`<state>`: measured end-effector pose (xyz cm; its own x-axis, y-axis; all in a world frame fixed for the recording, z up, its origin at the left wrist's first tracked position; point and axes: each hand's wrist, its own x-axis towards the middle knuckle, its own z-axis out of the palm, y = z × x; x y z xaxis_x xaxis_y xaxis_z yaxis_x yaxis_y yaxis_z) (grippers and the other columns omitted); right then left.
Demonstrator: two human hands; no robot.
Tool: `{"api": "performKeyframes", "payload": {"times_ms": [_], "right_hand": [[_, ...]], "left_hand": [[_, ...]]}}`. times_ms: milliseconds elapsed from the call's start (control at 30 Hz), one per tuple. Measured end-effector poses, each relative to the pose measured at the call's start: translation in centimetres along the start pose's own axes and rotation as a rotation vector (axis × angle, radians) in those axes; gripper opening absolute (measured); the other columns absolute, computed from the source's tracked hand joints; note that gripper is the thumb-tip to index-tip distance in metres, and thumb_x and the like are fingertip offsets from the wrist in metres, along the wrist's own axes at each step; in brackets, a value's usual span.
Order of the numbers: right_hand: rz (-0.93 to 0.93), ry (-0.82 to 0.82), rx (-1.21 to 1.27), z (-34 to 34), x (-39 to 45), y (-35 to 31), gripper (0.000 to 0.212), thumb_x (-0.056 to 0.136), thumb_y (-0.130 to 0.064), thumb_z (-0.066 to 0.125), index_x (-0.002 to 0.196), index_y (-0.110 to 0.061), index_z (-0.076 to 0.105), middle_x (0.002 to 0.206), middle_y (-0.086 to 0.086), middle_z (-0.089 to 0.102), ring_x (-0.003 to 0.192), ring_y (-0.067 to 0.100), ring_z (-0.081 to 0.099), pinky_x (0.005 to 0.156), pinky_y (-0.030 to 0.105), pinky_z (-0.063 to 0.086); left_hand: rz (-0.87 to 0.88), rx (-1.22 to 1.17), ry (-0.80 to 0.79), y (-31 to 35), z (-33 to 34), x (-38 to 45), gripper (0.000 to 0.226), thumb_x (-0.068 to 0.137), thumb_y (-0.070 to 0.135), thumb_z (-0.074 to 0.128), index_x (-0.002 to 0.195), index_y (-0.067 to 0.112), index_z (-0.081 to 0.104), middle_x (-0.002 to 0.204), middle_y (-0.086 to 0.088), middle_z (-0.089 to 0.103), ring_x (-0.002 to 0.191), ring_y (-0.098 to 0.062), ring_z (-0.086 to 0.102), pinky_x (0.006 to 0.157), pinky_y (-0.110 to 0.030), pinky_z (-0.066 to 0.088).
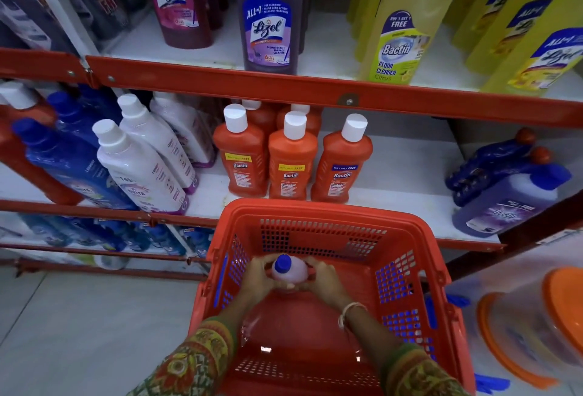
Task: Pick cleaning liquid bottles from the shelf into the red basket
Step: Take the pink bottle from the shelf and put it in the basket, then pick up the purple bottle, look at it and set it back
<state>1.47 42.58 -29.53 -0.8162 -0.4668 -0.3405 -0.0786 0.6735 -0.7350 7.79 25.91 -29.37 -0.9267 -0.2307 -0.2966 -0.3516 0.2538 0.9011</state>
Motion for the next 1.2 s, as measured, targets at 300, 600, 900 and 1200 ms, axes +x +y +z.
{"api": "performKeyframes", "payload": {"times_ms": [300,600,900,1200], "right_hand": [[-0.108,-0.067,0.032,-4.6,-0.5,-3.1,0.049,0.070,-0.017,0.083,0.115,-0.014,0.063,0.110,0.004,0.071,0.100,0.017,0.068,0.090,0.028,0.054],[-0.476,0.261,0.183,-14.5,-1.3,-16.3,0.026,0.080,-0.027,0.075,0.104,-0.021,0.068,0.098,-0.007,0.075,0.090,-0.002,0.068,0.075,0.008,0.049],[-0.819,0.656,0.332,-20.5,0.9,-28.3,0.034,0.081,-0.017,0.074,0.112,-0.019,0.061,0.105,-0.005,0.068,0.092,-0.002,0.064,0.074,0.011,0.051],[-0.565,0.400,0.446,-21.6,9.0,-31.6,0.079,0.061,-0.035,0.088,0.127,-0.020,0.047,0.118,0.004,0.067,0.095,0.011,0.069,0.081,0.031,0.060]], "left_hand": [[0.079,0.202,-0.078,1.4,-3.6,-0.6,0.073,0.053,-0.006,0.086,0.119,0.011,0.061,0.108,-0.002,0.069,0.097,-0.015,0.066,0.081,-0.020,0.052],[0.520,0.103,0.230,14.9,-10.7,-2.1,0.037,0.081,0.025,0.074,0.117,0.022,0.064,0.107,0.010,0.072,0.100,-0.001,0.065,0.089,-0.021,0.051],[0.886,0.422,0.715,24.9,-16.9,2.2,0.032,0.090,0.033,0.051,0.114,0.016,0.063,0.112,0.001,0.067,0.106,-0.014,0.058,0.093,-0.030,0.044],[0.722,0.805,0.724,23.9,-19.1,8.1,0.050,0.094,0.045,0.024,0.115,0.021,0.062,0.110,0.003,0.068,0.109,-0.018,0.058,0.111,-0.040,0.015]]}}
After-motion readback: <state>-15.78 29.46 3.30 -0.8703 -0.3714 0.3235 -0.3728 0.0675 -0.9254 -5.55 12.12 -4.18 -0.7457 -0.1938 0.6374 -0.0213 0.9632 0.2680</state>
